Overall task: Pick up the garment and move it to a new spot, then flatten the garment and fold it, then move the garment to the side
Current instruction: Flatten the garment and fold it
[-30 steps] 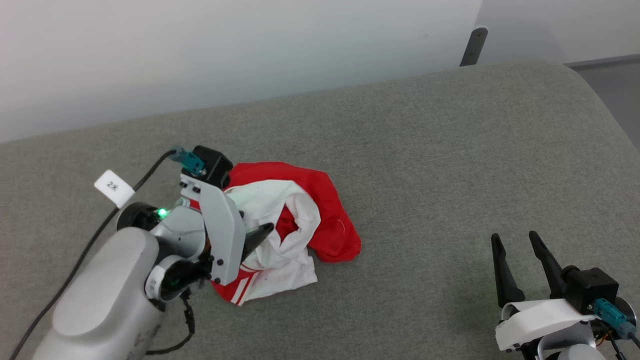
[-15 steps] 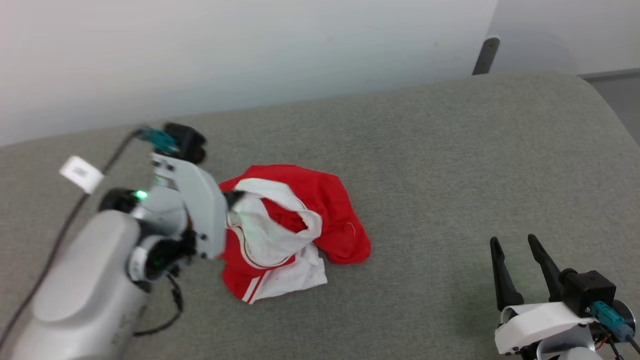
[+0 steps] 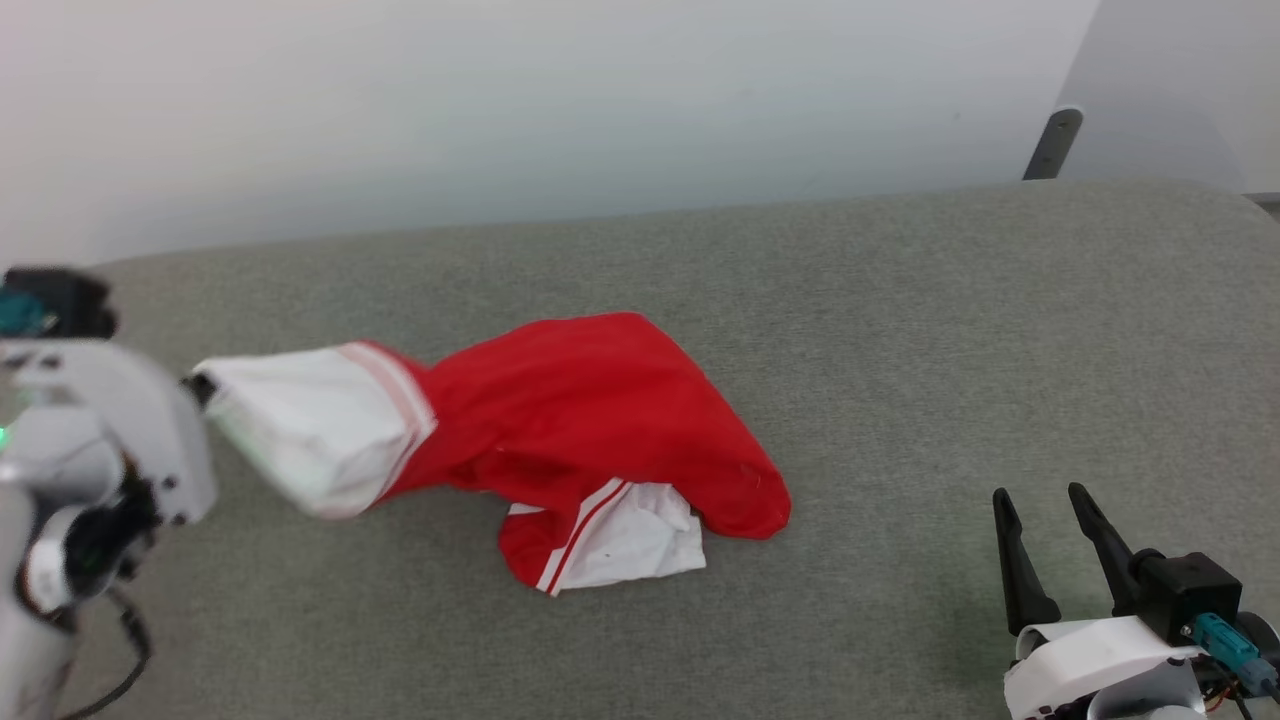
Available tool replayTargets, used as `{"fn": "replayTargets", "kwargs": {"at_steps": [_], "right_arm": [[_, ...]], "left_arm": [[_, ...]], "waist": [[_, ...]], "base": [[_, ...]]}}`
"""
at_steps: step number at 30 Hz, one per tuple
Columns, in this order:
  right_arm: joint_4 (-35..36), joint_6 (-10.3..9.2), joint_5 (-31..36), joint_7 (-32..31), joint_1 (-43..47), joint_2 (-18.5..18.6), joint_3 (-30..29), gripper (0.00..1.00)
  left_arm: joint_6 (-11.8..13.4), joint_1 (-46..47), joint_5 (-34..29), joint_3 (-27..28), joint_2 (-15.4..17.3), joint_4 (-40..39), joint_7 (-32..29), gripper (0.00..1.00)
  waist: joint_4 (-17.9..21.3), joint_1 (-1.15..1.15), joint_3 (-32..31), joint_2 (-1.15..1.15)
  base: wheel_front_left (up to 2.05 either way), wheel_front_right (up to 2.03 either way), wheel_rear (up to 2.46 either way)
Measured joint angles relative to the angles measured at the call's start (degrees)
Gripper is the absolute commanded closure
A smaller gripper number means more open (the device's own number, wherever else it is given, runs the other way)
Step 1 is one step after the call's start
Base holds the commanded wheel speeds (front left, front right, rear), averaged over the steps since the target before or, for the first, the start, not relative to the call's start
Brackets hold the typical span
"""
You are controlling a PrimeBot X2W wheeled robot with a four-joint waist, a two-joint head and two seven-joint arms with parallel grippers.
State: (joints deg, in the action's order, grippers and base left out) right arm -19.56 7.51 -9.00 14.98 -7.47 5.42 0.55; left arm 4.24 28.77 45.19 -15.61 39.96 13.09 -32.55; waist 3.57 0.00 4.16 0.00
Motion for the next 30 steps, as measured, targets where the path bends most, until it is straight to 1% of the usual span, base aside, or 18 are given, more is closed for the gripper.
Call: {"fn": "replayTargets", "kwargs": {"at_steps": [2, 5, 7, 11, 16, 18, 21, 22, 23, 24, 25, 30], "right_arm": [[-0.03, 0.00, 0.00, 0.00, 0.00, 0.04, 0.12, 0.00], [-0.14, 0.00, 0.00, 0.00, -0.01, 0.32, 0.34, 0.00], [-0.26, 0.00, 0.00, 0.00, -0.02, 0.49, 0.63, 0.00], [-0.42, 0.00, -0.02, -0.01, -0.07, 0.64, 1.22, 0.00], [-0.74, 0.00, -0.09, 0.00, -0.13, 0.83, 1.64, 0.00], [-0.76, 0.00, -0.08, -0.01, -0.15, 0.79, 1.82, 0.00], [-0.88, 0.00, -0.08, -0.02, -0.26, 0.82, 2.32, 0.00], [-0.93, 0.00, -0.08, -0.02, -0.28, 0.87, 2.53, 0.00], [-0.98, 0.00, -0.09, -0.03, -0.30, 0.91, 2.68, 0.00], [-1.00, 0.00, -0.10, -0.07, -0.33, 0.97, 2.92, 0.00], [-1.04, 0.00, -0.15, -0.12, -0.34, 1.04, 3.05, 0.00], [-0.71, 0.00, -0.58, -0.70, -0.18, 1.47, 3.67, 0.00]], "left_arm": [[0.99, -2.24, -0.15, 1.49, 1.18, 1.21, 1.71, 1.00], [2.14, -4.99, -0.07, 3.43, 2.03, 3.93, 4.23, 1.00], [2.66, -6.91, 0.18, 4.12, 2.12, 6.26, 5.48, 1.00], [2.65, -9.68, 0.76, 5.02, 1.60, 11.26, 8.27, 1.00], [1.77, -10.41, 1.48, 5.06, -0.44, 17.09, 11.01, 1.00], [0.90, -10.32, 1.74, 4.98, -1.29, 19.38, 12.27, 1.00], [-1.09, -9.88, 1.86, 4.30, -2.57, 22.26, 13.51, 1.00], [-1.66, -9.49, 1.86, 4.13, -2.87, 22.93, 13.89, 0.75], [-2.11, -8.96, 1.99, 4.13, -3.15, 23.49, 14.28, 0.53], [-2.36, -8.41, 2.16, 4.09, -3.35, 23.90, 14.69, 0.19], [-2.77, -7.92, 2.14, 3.97, -3.47, 24.27, 15.00, 0.01], [-3.75, -7.02, 2.15, 3.80, -3.82, 23.88, 16.66, 0.00]], "waist": [[-0.42, 0.00, 0.07, 0.00], [-0.79, 0.00, 0.37, 0.00], [-0.88, 0.00, 0.59, 0.00], [-0.82, 0.00, 1.07, 0.00], [-0.72, 0.00, 1.46, 0.00], [-0.74, 0.00, 1.46, 0.00], [-0.83, 0.00, 1.31, 0.00], [-0.89, 0.00, 1.21, 0.00], [-0.97, 0.00, 1.07, 0.00], [-1.08, 0.00, 0.90, 0.00], [-1.20, 0.00, 0.70, 0.00], [-2.20, 0.00, -0.53, 0.00]], "base": [[0.00, 0.00, 0.00], [0.00, 0.00, 0.00], [0.00, 0.00, 0.00], [0.00, 0.00, 0.00], [0.00, 0.00, 0.00], [0.00, 0.00, 0.00], [0.00, 0.00, 0.00], [0.00, 0.00, 0.00], [0.00, 0.00, 0.00], [0.00, 0.00, 0.00], [0.00, 0.00, 0.00], [0.00, 0.00, 0.00]]}}
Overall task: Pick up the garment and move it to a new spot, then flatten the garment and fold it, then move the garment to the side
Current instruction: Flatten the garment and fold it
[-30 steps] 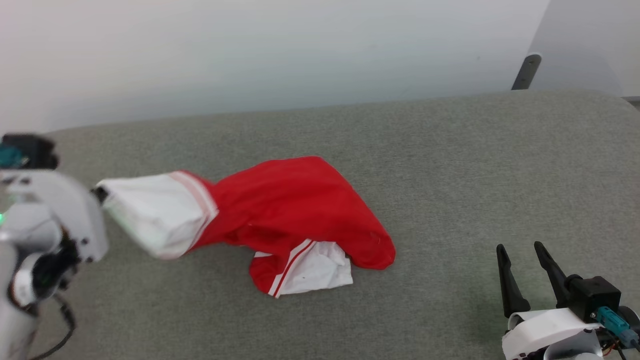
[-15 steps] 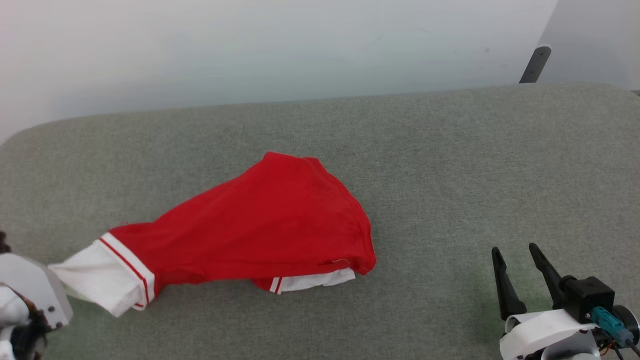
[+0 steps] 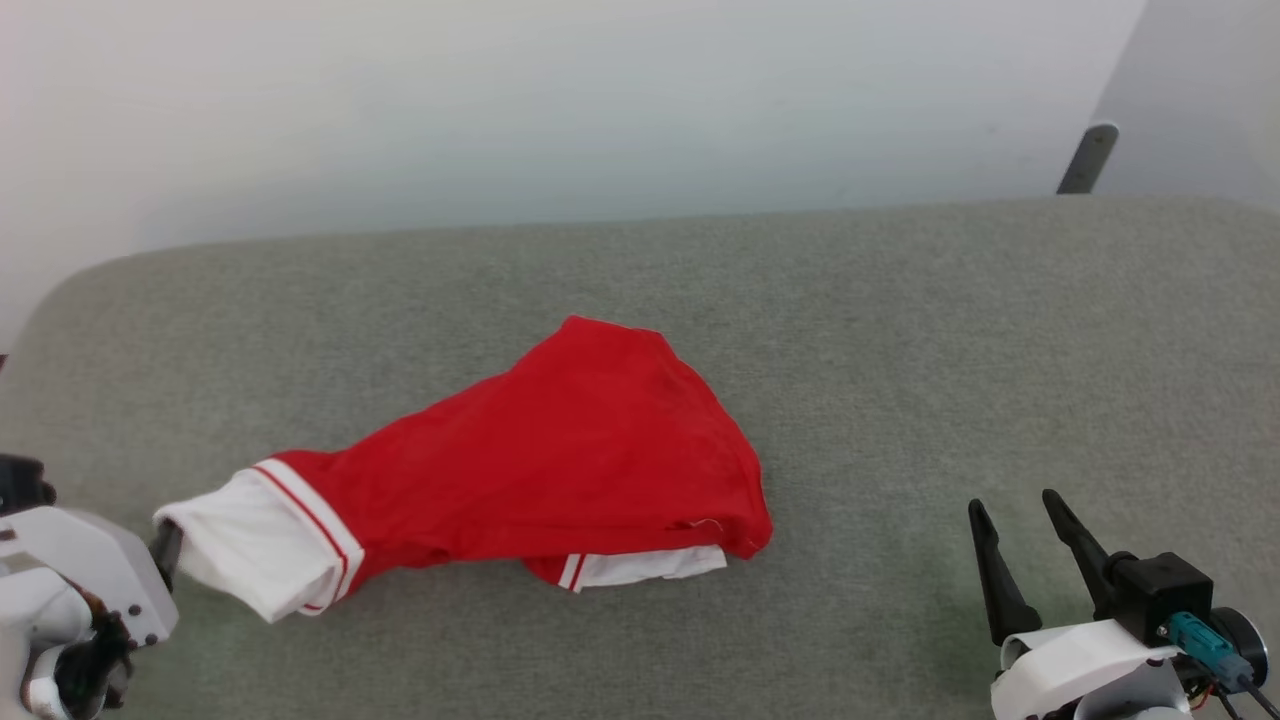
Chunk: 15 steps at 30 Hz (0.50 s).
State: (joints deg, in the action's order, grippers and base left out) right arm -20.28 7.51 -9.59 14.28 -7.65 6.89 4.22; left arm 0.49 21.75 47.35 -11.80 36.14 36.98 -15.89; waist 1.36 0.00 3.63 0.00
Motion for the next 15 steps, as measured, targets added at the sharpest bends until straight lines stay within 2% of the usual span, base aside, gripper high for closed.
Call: {"fn": "replayTargets", "kwargs": {"at_steps": [5, 10, 15], "right_arm": [[1.03, 0.00, -0.54, -0.89, 0.22, 0.63, 1.29, 0.00], [2.44, 0.00, -1.68, -2.76, 1.19, 0.86, 2.31, 0.00], [3.98, 0.00, -4.53, -5.48, 1.22, 1.07, 3.61, 0.00]], "left_arm": [[0.45, -0.78, -1.05, 0.57, 0.04, -4.14, 4.92, 0.00], [1.08, -4.80, -3.27, 1.58, -0.33, -12.93, 14.49, 0.00], [3.92, -11.06, -5.26, 2.59, -1.68, -22.01, 21.59, 0.00]], "waist": [[-1.60, 0.00, -1.45, 0.00], [-3.72, 0.00, -2.95, 0.00], [-6.64, 0.00, -4.07, 0.00]], "base": [[0.00, 0.00, 0.00], [0.00, 0.00, 0.00], [0.00, 0.00, 0.00]]}}
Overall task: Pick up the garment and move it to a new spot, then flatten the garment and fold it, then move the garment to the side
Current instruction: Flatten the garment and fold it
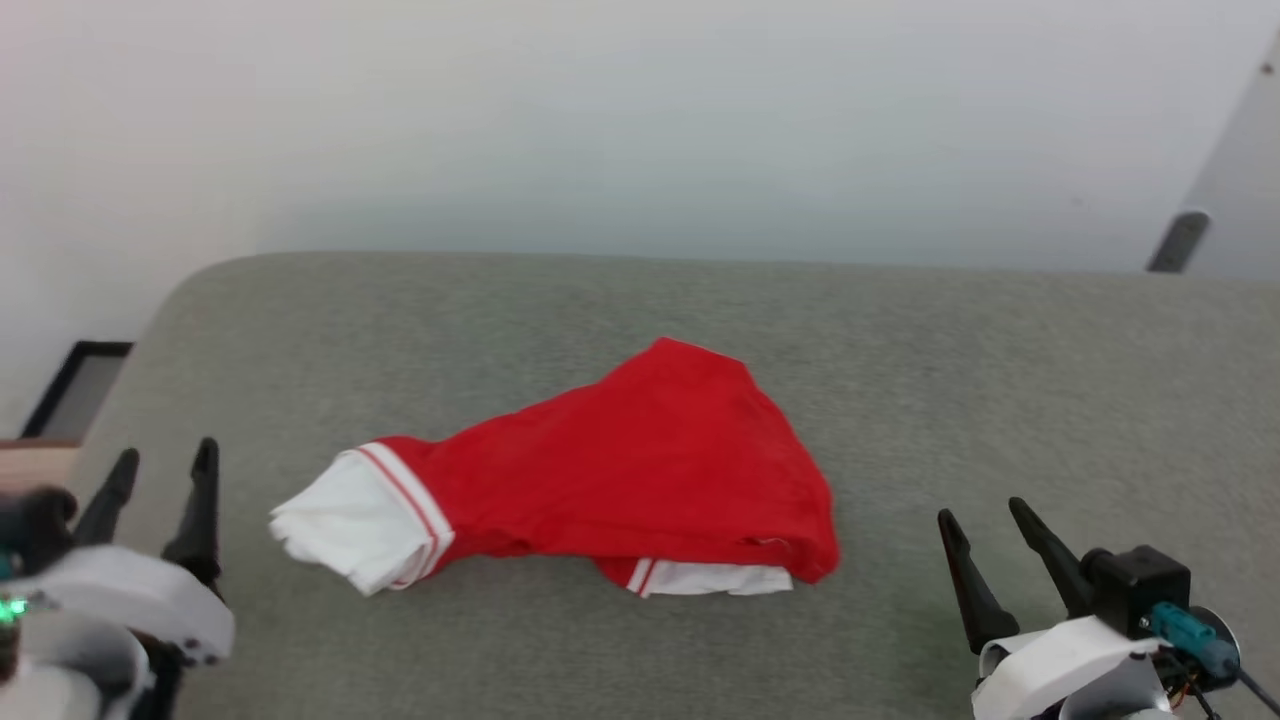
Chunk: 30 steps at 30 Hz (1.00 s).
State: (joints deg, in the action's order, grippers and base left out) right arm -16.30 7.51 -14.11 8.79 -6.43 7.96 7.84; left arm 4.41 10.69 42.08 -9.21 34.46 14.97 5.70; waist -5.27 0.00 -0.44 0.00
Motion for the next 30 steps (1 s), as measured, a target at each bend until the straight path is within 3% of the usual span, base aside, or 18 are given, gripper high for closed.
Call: {"fn": "replayTargets", "kwargs": {"at_steps": [6, 13, 21, 30], "right_arm": [[0.60, 0.00, -3.69, -4.60, -2.12, 0.81, 1.87, 0.00], [-2.52, 0.00, -6.26, -14.35, -6.04, 1.69, 2.57, 0.00], [-7.94, -0.01, -6.38, -25.92, -10.06, 1.58, -0.27, 0.00], [-13.57, -0.01, -7.01, -33.17, -12.74, -1.02, -2.44, 0.00]], "left_arm": [[2.68, -7.59, -2.44, 0.23, -2.90, -7.50, 6.82, 0.00], [3.01, -11.48, -3.42, 2.07, -7.01, -10.31, 9.05, 0.00], [0.82, -12.15, -5.81, 4.70, -12.57, -10.70, 9.29, 0.00], [-2.85, -10.78, -8.48, 7.33, -17.48, -8.32, 9.43, 0.00]], "waist": [[-4.00, 0.00, -0.72, 0.00], [-8.50, 0.00, -0.68, 0.00], [-12.06, 0.00, 1.58, 0.00], [-14.35, 0.00, 4.97, 0.00]], "base": [[0.00, 0.00, 0.00], [0.00, 0.00, 0.00], [0.00, 0.00, 0.00], [0.00, 0.00, 0.00]]}}
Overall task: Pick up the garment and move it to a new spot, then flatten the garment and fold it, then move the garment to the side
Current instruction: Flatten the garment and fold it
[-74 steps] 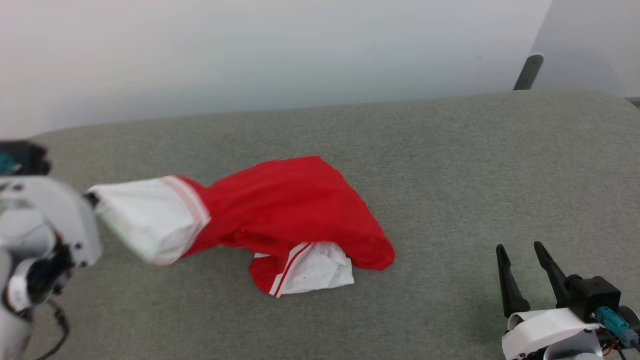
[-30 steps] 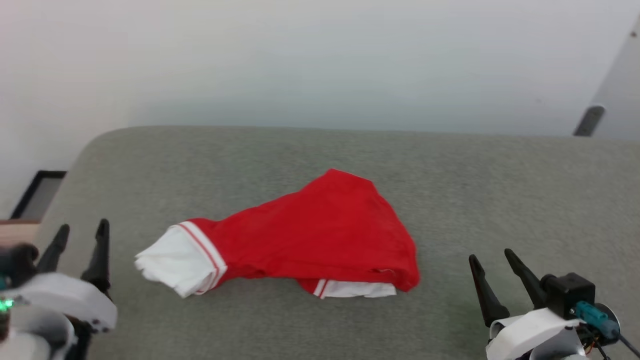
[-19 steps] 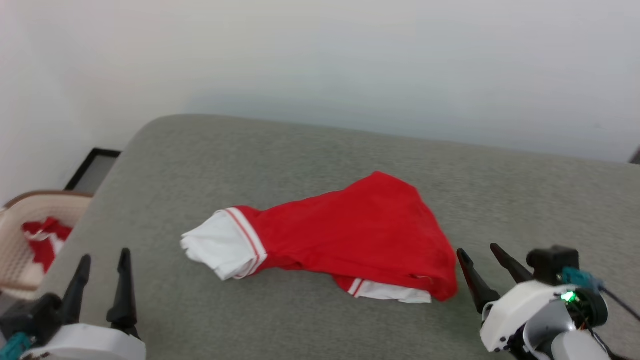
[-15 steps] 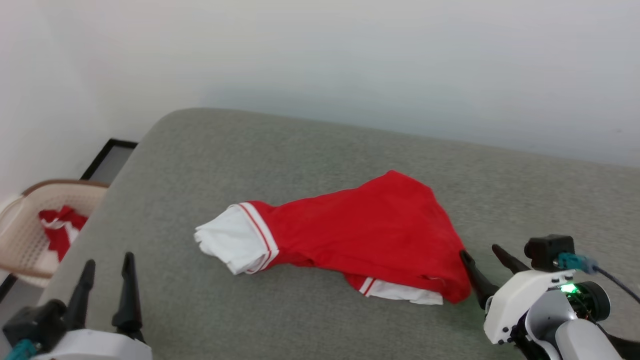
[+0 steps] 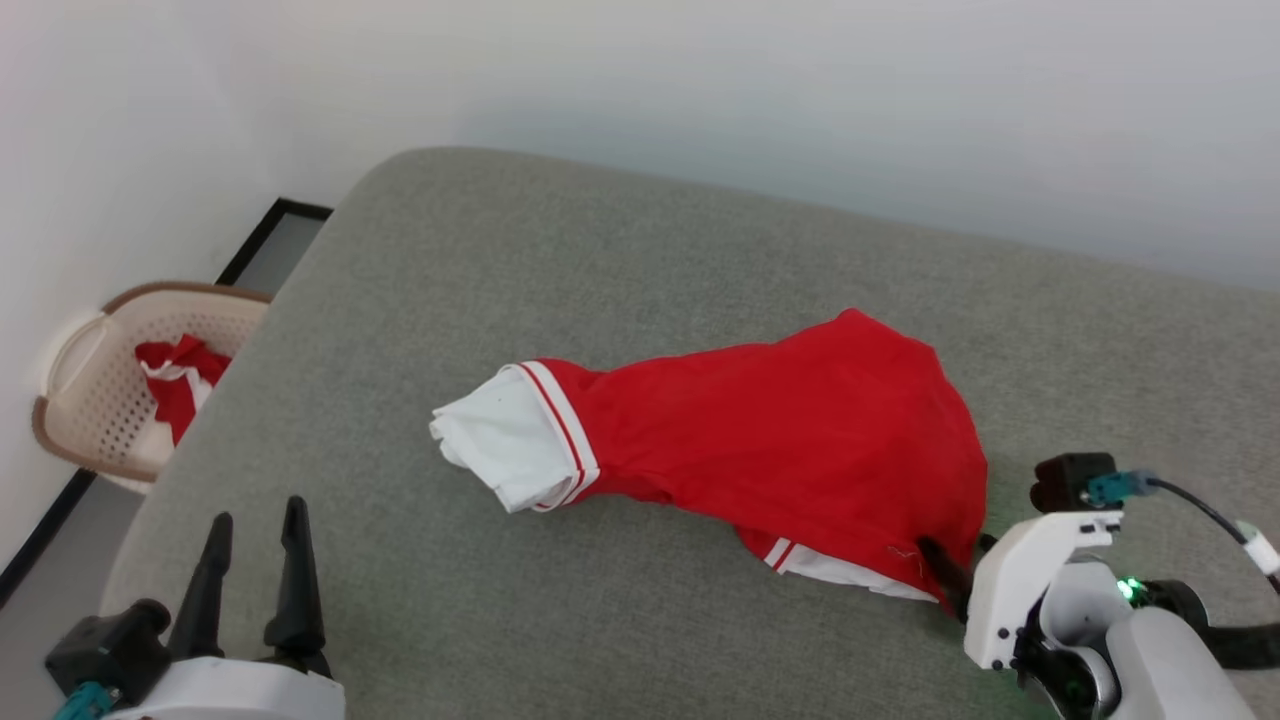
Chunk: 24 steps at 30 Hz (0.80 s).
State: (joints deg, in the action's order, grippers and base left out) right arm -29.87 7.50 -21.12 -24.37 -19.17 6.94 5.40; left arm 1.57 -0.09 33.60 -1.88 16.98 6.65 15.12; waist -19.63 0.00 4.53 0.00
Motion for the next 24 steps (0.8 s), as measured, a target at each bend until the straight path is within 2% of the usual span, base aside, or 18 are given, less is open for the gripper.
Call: {"fn": "replayTargets", "kwargs": {"at_steps": [1, 2, 8, 13, 19, 24], "right_arm": [[-0.52, 0.00, 0.30, -0.64, -0.51, 0.02, 0.31, 0.29], [-0.76, 0.00, 0.55, -0.86, -1.04, 0.05, 0.60, 1.00], [-1.91, 0.00, 0.30, -1.23, -3.30, 0.51, 2.01, 1.00], [0.54, 0.00, -0.60, -1.98, -5.69, 2.00, 2.98, 1.00], [4.04, 0.00, -0.96, -3.91, -11.57, 4.24, 4.25, 1.00], [3.80, 0.00, 0.18, -3.89, -18.77, 5.25, 4.98, 1.00]], "left_arm": [[-0.30, 0.07, -0.44, 0.31, -0.41, 0.22, 0.00, 0.00], [-0.71, 0.12, -0.94, 0.62, -0.76, 0.47, 0.00, 0.00], [-2.70, 0.84, -2.83, 2.98, -3.25, 1.32, 0.00, 0.00], [-4.53, 0.81, -4.50, 4.92, -5.73, 1.40, 0.00, 0.00], [-6.19, 1.04, -6.46, 5.87, -8.79, 1.58, 0.00, 0.00], [-7.32, 2.42, -8.26, 5.80, -11.02, 1.63, 0.00, 0.00]], "waist": [[-0.16, 0.00, 0.28, 0.00], [-0.30, 0.00, 0.53, 0.00], [-0.87, 0.00, 1.37, 0.00], [-1.16, 0.00, 1.52, 0.00], [-2.14, 0.00, 2.40, 0.00], [-3.64, 0.00, 3.47, 0.00]], "base": [[0.00, 0.00, 0.00], [0.00, 0.00, 0.00], [0.00, 0.00, 0.00], [0.00, 0.00, 0.00], [0.00, 0.00, 0.00], [0.00, 0.00, 0.00]]}}
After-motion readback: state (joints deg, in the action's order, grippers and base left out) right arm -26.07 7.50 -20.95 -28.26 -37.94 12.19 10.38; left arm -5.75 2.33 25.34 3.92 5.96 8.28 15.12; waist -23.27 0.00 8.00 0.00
